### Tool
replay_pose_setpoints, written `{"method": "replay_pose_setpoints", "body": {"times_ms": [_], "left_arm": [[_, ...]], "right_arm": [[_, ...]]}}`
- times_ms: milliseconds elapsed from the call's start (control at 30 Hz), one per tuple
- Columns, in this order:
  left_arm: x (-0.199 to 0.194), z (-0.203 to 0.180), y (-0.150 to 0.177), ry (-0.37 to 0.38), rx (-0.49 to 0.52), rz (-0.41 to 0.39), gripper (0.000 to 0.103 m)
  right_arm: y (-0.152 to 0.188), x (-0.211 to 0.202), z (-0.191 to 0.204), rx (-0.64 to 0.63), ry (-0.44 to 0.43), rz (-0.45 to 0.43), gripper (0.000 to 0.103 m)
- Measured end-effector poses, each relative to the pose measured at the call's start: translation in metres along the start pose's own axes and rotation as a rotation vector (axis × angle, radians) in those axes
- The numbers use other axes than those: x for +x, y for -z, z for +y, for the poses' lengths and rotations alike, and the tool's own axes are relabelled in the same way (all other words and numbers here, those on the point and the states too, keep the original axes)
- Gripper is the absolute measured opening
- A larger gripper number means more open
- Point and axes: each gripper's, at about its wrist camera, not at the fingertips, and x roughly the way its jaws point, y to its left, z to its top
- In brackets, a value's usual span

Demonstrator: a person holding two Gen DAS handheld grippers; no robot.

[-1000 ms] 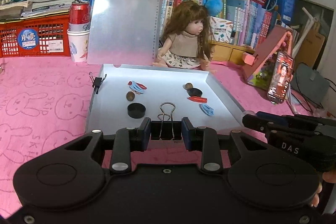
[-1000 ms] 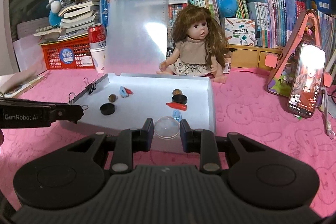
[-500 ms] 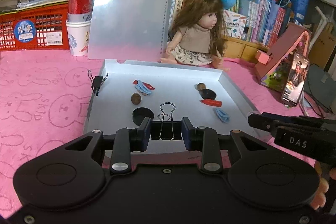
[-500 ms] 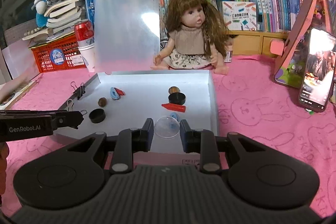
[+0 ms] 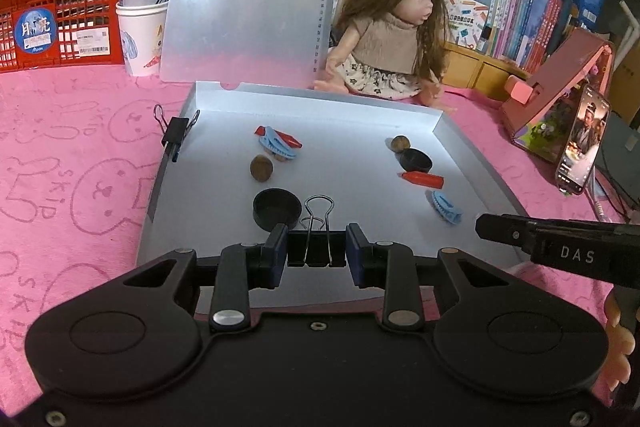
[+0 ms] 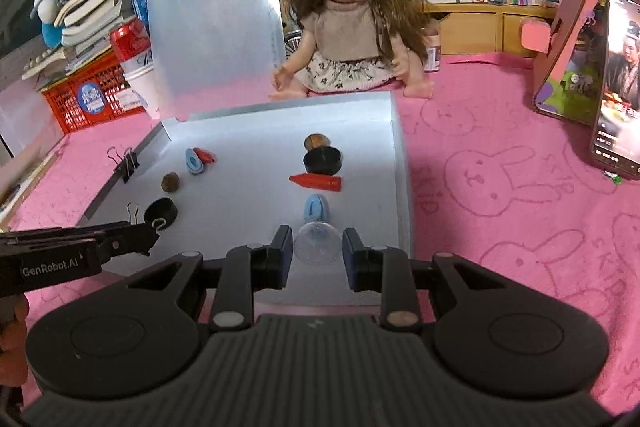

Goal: Organize rigid objects
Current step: 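Carry the binder clip and clear ball with both tools into the white box, then open the left tool to drop the binder clip while the right tool releases the ball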

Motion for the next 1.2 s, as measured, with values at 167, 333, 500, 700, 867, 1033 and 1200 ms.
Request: {"method": "replay_pose_setpoints", "body": {"times_ms": [167, 333, 500, 700, 867, 1033, 1200], "left_arm": [[0.005, 0.001, 0.002, -0.004, 0.0, 0.0, 0.03], [0.012, 0.003, 0.004, -0.012, -0.001, 0.01, 0.03], [0.015, 0.004, 0.005, -0.022, 0.008, 0.002, 0.03], [0.018, 0.004, 0.004, -0.027, 0.019, -0.006, 0.03], [0.021, 0.003, 0.004, -0.053, 0.043, -0.024, 0.03], [0.021, 0.003, 0.005, -0.055, 0.039, -0.026, 0.03], [0.018, 0.002, 0.006, -0.06, 0.047, -0.025, 0.033]], "right_arm": [[0.003, 0.007, 0.006, -0.035, 0.005, 0.005, 0.032], [0.003, 0.014, 0.008, -0.042, 0.008, 0.01, 0.032], [0.004, 0.019, 0.007, -0.048, 0.025, 0.007, 0.032], [0.005, 0.021, 0.009, -0.066, 0.032, -0.001, 0.032], [0.006, 0.024, 0.01, -0.083, 0.045, -0.007, 0.032], [0.007, 0.023, 0.012, -0.094, 0.048, -0.012, 0.035], [0.007, 0.022, 0.011, -0.085, 0.043, -0.017, 0.039]]}}
